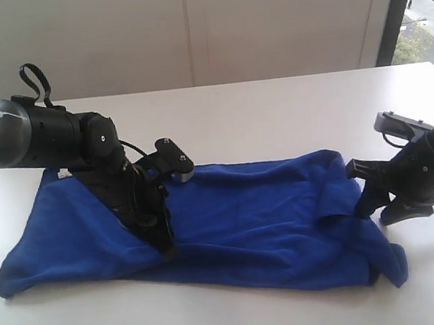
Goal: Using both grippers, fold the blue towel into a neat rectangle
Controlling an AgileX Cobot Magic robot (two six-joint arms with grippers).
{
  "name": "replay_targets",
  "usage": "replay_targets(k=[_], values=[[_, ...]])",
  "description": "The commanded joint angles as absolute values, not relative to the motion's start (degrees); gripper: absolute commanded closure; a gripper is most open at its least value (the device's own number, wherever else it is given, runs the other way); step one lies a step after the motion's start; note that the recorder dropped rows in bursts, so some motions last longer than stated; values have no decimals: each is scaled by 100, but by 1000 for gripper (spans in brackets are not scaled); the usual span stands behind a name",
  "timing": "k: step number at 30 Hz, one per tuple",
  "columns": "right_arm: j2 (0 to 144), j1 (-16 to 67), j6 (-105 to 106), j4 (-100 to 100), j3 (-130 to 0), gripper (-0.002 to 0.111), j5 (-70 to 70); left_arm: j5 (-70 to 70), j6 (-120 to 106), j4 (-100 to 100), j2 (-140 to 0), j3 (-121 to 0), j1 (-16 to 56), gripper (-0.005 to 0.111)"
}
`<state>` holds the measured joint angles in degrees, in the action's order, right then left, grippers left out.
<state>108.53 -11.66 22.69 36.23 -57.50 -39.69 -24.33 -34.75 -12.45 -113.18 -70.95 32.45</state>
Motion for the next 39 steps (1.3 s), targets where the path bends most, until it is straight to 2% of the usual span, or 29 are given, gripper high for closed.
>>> replay_targets(k=[1, 7, 19, 32, 39], values=[[10851, -1201, 2973, 4597, -5703, 65, -3827, -2782, -3462, -882, -11533, -6937, 3184, 107], [10937, -1201, 2975, 4634, -5703, 71, -3709, -2782, -3462, -882, -11533, -6937, 3184, 107], [10926, -1201, 2975, 4531, -5690, 108, -3460, -2782, -3462, -882, -11533, -6937, 3184, 107], [10411, -1201, 2975, 4046, -5745, 108, -3069, -2795, -3462, -882, -11533, -6937, 3184, 107], [10385, -1201, 2333, 2923, -6061, 108, -3263, -2806, -3462, -882, -11533, -6937, 3184, 107]])
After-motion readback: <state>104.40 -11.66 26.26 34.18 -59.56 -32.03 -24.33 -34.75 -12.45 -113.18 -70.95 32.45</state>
